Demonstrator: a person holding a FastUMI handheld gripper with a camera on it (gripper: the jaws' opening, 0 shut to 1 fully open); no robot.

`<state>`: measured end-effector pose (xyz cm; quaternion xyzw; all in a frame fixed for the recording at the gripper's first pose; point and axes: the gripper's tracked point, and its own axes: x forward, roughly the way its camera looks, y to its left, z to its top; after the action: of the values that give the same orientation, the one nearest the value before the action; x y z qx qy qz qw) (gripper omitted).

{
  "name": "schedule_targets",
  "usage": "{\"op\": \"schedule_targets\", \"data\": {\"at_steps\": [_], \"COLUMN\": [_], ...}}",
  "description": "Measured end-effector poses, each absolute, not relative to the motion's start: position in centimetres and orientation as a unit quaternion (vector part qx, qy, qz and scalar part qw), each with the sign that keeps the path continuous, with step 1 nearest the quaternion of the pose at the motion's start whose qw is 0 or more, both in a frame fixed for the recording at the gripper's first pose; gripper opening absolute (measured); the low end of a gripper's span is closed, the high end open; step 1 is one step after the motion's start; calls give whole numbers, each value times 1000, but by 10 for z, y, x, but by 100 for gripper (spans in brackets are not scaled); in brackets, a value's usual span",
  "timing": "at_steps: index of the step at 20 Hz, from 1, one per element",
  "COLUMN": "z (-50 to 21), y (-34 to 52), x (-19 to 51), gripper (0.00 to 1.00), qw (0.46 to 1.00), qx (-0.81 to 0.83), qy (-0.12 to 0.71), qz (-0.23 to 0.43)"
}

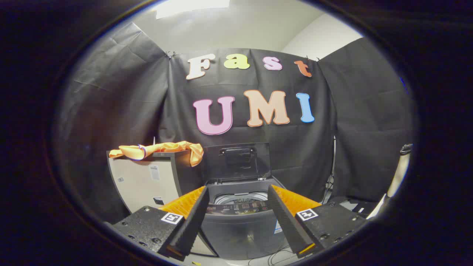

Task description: Put the clothes into the washing machine and then close the washing machine lid.

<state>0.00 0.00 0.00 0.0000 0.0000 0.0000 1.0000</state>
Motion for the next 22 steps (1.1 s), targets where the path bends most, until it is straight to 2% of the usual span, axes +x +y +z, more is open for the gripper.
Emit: {"op": "schedule_targets", "data": {"at_steps": [12, 17, 22], "z": [33, 75, 116], "y": [48, 80, 144], "x": [17, 41, 77], "gripper": [96, 96, 96], "qw": [1000, 999, 998], "qx": [25, 33, 32], "qy": [3, -7, 2], "qz": [18, 22, 57]}}
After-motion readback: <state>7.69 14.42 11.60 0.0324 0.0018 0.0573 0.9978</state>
